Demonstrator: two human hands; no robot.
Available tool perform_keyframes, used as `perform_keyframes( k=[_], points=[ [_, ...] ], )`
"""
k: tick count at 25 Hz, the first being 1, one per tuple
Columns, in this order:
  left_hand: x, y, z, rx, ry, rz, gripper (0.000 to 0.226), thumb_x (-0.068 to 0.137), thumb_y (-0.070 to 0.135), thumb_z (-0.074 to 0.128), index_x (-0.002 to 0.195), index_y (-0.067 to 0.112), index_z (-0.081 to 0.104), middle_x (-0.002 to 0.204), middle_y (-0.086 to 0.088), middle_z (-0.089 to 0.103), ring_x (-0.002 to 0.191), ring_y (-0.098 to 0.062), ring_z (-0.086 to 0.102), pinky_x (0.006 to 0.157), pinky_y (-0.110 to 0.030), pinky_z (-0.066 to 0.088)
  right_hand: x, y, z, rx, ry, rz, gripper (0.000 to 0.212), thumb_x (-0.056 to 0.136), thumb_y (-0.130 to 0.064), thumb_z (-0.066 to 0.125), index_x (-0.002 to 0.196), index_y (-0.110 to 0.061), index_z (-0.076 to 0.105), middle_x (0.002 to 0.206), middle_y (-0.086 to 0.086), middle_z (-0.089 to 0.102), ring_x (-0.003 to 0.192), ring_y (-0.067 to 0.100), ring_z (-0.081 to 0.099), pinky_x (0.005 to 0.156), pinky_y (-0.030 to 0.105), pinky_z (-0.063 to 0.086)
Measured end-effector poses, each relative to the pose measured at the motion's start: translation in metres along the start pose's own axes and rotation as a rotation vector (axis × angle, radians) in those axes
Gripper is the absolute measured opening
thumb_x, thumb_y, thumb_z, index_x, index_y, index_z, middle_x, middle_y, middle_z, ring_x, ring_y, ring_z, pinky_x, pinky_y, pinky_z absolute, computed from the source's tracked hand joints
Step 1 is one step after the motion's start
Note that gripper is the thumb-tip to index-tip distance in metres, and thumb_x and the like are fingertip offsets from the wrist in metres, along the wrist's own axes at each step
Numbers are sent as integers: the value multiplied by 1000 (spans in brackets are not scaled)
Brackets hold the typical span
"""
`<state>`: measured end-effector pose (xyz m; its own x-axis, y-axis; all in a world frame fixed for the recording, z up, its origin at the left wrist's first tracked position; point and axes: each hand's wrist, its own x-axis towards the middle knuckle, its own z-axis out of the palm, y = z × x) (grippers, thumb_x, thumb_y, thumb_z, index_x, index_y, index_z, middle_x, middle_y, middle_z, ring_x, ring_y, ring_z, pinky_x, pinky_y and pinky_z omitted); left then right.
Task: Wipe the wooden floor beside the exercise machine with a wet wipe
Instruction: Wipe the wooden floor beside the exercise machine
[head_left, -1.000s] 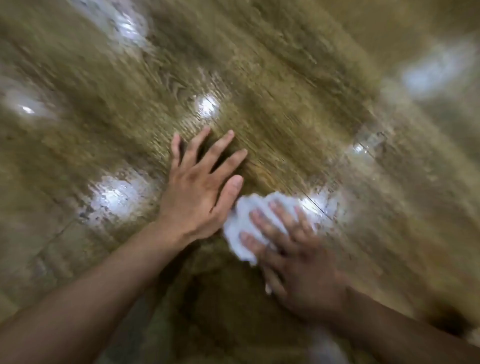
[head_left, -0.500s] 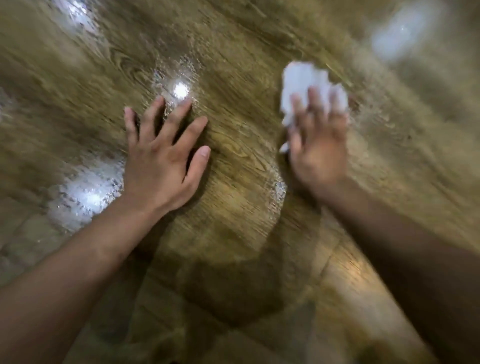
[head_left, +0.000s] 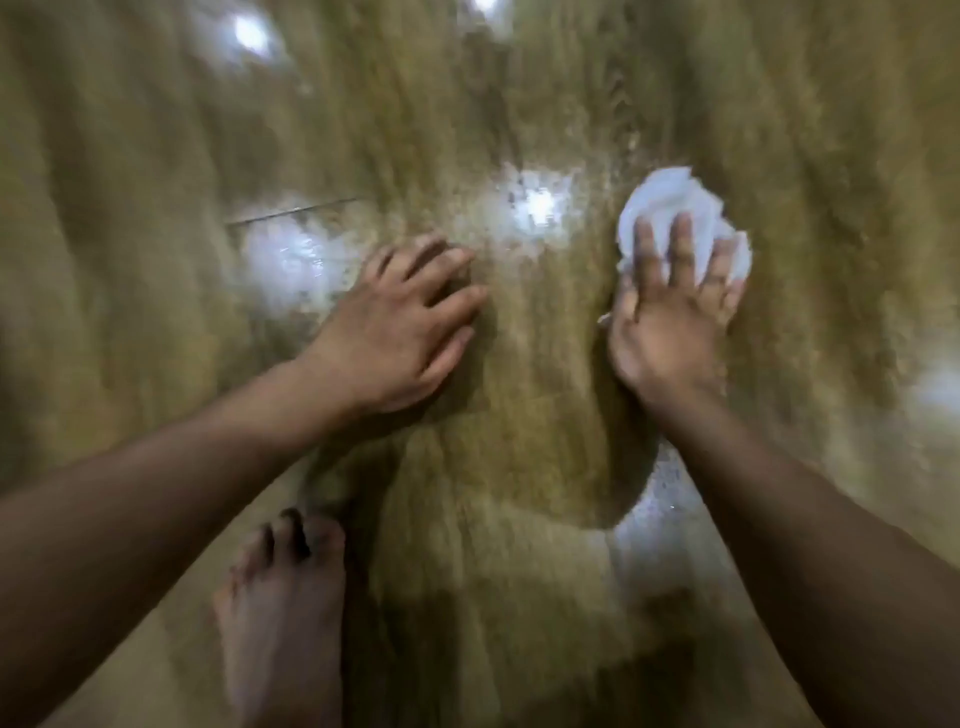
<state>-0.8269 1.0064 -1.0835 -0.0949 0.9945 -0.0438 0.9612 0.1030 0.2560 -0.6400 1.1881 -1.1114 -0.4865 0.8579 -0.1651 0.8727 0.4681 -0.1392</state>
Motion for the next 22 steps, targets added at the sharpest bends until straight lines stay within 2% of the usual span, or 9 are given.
perform_keyframes(
  k=[3, 6, 9, 12, 15, 17, 19, 21, 22],
  points=[
    [-66, 19, -1, 61, -120, -186, 49, 93, 41, 38, 125, 14, 62, 134, -14, 56, 120, -40, 50, 91, -51, 45, -121, -64, 21, -17, -89, -476, 64, 90, -39, 33, 154, -33, 25, 165, 1, 17, 151, 38, 3, 120, 60, 6],
    [-88, 57, 0, 24, -248, -370, 60, 93, 45, 28, 144, 16, 43, 154, -11, 37, 139, -36, 32, 108, -53, 33, -161, -36, 21, -66, -200, -790, 65, 91, -37, 36, 154, -30, 25, 165, 1, 15, 152, 32, 3, 121, 54, 6],
    [-105, 65, 6, 29, -363, -426, 61, 98, 51, 22, 155, 28, 16, 164, -3, 7, 150, -31, 4, 119, -54, 12, -92, 67, 12, -187, -71, -568, 62, 95, -39, 24, 154, -21, 26, 162, 16, 18, 149, 42, 11, 120, 54, 5],
    [-128, 69, -1, 72, -342, -409, 61, 98, 54, 21, 154, 33, 16, 165, -2, 4, 150, -31, 3, 119, -55, 12, -38, 152, -17, -221, -99, -191, 70, 92, -47, 11, 155, -18, 24, 163, 17, 17, 150, 42, 10, 118, 64, 8],
    [-147, 79, -10, 71, -323, -519, 59, 98, 53, 25, 153, 32, 20, 165, -3, 9, 150, -31, 5, 119, -56, 12, -68, 80, -16, -99, -117, 65, 64, 94, -36, 27, 155, -17, 21, 162, 19, 14, 148, 44, 10, 118, 66, 11],
    [-160, 81, -13, 61, -289, -625, 58, 99, 51, 29, 153, 31, 25, 164, -4, 12, 150, -31, 7, 119, -54, 13, -120, -7, -1, -9, -132, -119, 61, 97, -32, 33, 156, -23, 18, 164, 14, 6, 149, 43, 3, 119, 64, 5],
    [-178, 89, -23, 94, -313, -652, 57, 99, 50, 34, 152, 31, 28, 164, -4, 14, 149, -35, 11, 118, -53, 17, -184, -63, 12, -80, -273, -532, 62, 99, -38, 31, 157, -32, 10, 166, 4, -7, 151, 37, -13, 119, 56, -8],
    [-199, 101, -35, 112, -411, -647, 59, 98, 53, 31, 154, 35, 21, 165, -2, 9, 149, -37, 9, 117, -54, 19, -194, -53, 8, -195, -404, -793, 61, 100, -44, 25, 157, -35, 4, 165, 1, -14, 150, 31, -20, 121, 50, -10],
    [-208, 107, -39, 86, -465, -647, 62, 97, 56, 29, 154, 38, 14, 165, 0, 4, 149, -38, 6, 117, -56, 19, -176, -29, 1, -228, -387, -767, 61, 100, -46, 20, 157, -35, 1, 165, 1, -15, 150, 29, -20, 122, 48, -9]
  ],
)
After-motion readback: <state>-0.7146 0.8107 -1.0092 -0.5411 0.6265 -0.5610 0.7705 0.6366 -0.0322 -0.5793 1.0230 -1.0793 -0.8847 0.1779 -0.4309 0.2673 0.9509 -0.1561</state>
